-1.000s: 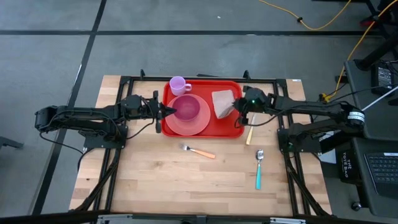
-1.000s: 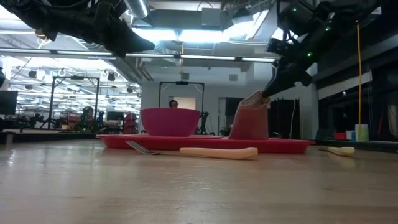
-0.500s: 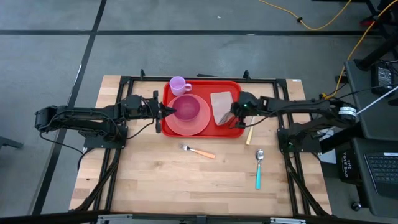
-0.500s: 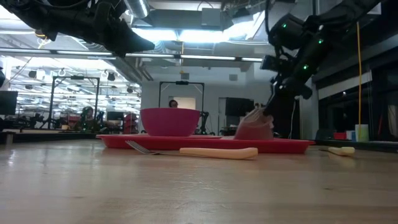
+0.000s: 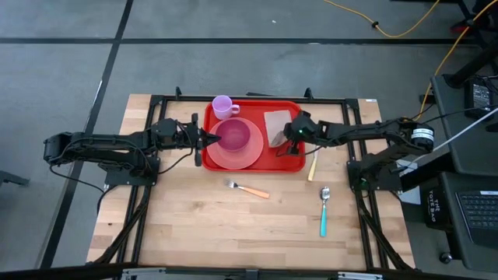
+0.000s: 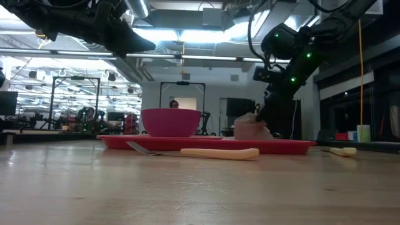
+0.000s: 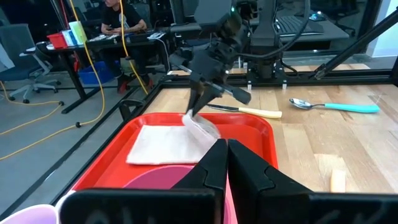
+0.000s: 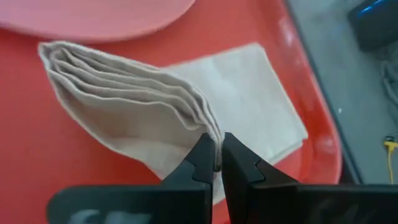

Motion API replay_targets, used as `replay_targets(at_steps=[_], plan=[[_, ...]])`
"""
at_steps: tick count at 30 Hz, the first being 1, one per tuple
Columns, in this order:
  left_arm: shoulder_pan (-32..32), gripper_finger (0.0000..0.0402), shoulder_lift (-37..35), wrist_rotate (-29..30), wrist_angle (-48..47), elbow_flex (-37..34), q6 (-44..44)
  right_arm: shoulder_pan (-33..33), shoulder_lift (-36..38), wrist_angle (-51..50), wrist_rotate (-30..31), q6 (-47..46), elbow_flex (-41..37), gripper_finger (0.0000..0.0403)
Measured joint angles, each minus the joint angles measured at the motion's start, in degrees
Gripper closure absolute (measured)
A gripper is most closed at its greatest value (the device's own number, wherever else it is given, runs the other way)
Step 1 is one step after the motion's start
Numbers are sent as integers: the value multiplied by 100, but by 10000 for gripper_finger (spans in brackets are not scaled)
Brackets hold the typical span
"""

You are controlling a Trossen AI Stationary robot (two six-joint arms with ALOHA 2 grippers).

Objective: Set up tray
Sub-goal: Put the brown napkin on the right of the pink plate on the red serving tray

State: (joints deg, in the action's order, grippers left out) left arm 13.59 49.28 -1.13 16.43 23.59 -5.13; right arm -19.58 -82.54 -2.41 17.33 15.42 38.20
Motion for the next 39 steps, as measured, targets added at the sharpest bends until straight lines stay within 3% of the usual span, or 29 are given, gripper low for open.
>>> replay_targets(at_steps=[7, 11, 22, 39], plan=[[1, 396, -2, 0, 1, 0, 5, -113, -24, 473, 176, -7, 0, 387], [0, 398, 0, 0, 1, 0, 5, -98, -24, 171, -93, 188, 0, 387], [1, 395, -1, 0, -1, 0, 7, -100, -24, -376, -94, 364, 0, 387], [-1, 397, 0, 0, -1, 0, 56, 451, -24, -1077, -250, -455, 0, 387]])
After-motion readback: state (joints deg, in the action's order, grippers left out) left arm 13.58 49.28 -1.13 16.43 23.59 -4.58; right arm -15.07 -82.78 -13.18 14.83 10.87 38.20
